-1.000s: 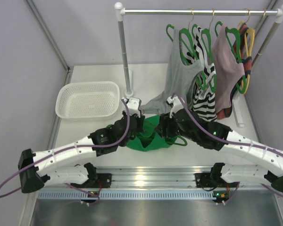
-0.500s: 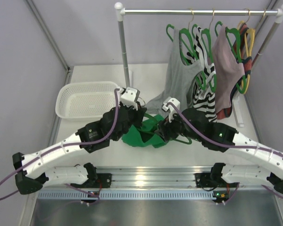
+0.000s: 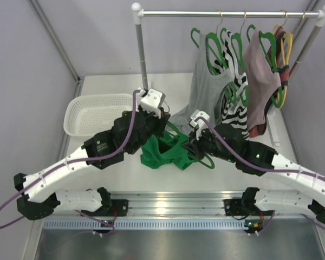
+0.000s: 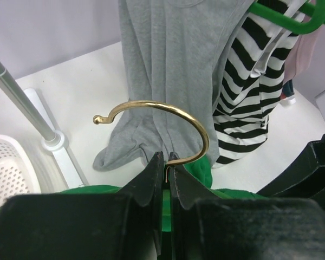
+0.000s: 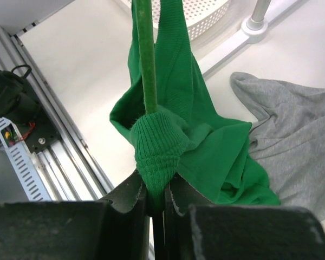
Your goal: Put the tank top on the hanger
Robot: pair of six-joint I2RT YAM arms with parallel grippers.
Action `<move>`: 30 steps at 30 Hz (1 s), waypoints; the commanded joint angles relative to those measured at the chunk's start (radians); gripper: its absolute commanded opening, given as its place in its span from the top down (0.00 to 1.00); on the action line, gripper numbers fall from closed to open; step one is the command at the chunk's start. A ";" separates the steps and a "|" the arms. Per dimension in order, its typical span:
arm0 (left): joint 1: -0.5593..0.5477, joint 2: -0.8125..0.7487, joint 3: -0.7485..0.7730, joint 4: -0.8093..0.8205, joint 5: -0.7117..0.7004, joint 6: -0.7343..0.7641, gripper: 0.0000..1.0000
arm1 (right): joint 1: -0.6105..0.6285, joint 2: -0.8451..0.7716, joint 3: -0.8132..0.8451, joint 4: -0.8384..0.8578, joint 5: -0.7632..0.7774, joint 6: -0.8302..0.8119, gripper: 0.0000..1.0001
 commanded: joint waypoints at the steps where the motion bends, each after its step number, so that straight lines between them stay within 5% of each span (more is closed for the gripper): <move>1: -0.005 0.009 0.099 0.061 0.014 0.015 0.97 | -0.015 -0.051 0.050 0.095 0.031 0.032 1.00; 5: -0.005 0.030 0.164 0.056 -0.008 0.036 0.65 | -0.016 -0.070 0.123 0.043 0.057 0.034 1.00; 8: -0.005 0.046 0.233 0.047 -0.006 0.047 0.53 | -0.016 -0.067 0.192 -0.014 0.091 0.037 1.00; 15: -0.005 0.050 0.368 0.030 0.012 0.059 0.46 | -0.018 0.004 0.375 -0.164 0.160 0.044 1.00; 30: -0.005 -0.094 0.380 0.061 -0.072 0.078 0.46 | -0.079 0.334 1.113 -0.518 0.321 -0.009 1.00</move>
